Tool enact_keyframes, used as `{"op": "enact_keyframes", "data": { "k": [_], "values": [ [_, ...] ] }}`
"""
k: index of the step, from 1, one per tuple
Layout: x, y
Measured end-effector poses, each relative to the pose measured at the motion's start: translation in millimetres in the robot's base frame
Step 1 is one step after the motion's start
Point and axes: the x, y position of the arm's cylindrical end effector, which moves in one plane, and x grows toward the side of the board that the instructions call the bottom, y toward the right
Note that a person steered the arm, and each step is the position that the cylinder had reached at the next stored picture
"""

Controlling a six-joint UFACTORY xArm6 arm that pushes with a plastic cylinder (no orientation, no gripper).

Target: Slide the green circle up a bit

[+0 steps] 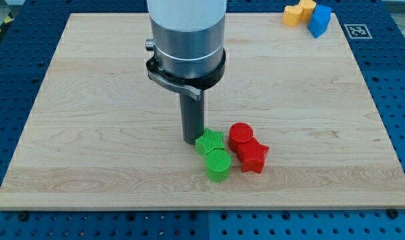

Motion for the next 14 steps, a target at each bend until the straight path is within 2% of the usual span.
{"op": "enact_keyframes", "data": {
  "k": [1,3,4,6,8,10,12,14],
  "values": [
    [12,-14],
    [28,3],
    [46,-9],
    [62,21],
    [99,19],
    [100,91],
    [100,80],
    [75,69]
  ]
}}
